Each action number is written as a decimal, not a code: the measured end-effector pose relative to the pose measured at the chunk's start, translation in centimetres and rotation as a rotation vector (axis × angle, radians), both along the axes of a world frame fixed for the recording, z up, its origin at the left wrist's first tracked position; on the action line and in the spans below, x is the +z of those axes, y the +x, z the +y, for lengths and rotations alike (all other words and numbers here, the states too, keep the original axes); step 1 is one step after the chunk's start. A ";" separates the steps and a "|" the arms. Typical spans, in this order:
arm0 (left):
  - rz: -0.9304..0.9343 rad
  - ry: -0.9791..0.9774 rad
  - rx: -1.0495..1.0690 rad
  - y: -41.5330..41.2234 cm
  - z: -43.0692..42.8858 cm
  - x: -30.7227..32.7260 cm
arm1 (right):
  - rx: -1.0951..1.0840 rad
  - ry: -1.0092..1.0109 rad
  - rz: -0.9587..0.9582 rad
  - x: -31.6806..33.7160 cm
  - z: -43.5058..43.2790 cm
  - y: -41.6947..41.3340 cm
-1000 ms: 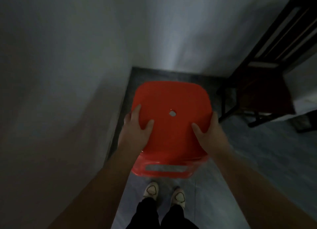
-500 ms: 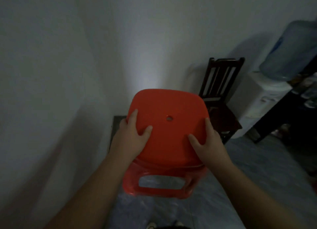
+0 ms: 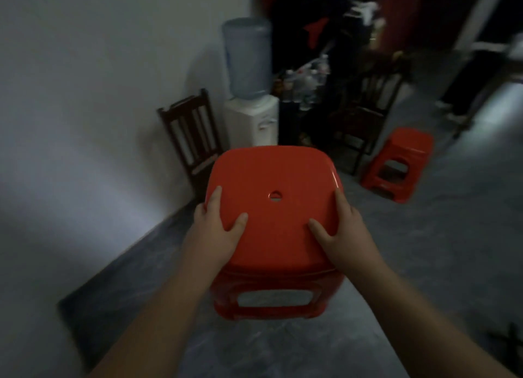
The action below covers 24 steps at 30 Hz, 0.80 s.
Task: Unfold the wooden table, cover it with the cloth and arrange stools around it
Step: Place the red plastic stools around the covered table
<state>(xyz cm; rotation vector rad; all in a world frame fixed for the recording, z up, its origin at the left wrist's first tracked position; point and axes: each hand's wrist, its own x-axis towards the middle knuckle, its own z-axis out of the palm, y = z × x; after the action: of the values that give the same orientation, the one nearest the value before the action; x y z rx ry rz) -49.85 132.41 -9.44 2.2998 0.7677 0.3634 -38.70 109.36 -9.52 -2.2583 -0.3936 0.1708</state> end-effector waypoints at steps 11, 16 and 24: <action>0.040 0.053 -0.463 15.1 -24.9 -0.7 | -0.463 0.038 0.004 -1.6 -27.4 3.1; 0.068 0.003 -0.595 19.7 -37.3 -3.1 | -0.608 0.020 0.015 -3.5 -39.3 3.8; 0.127 -0.038 -0.663 24.6 -48.4 -7.7 | -0.697 -0.004 0.068 -7.8 -50.1 7.1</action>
<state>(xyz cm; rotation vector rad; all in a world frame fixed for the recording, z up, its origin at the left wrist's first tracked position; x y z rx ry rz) -25.22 84.00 -17.16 2.3977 0.0375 -0.0998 -31.62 59.26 -17.31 -2.2497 0.4355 -0.1155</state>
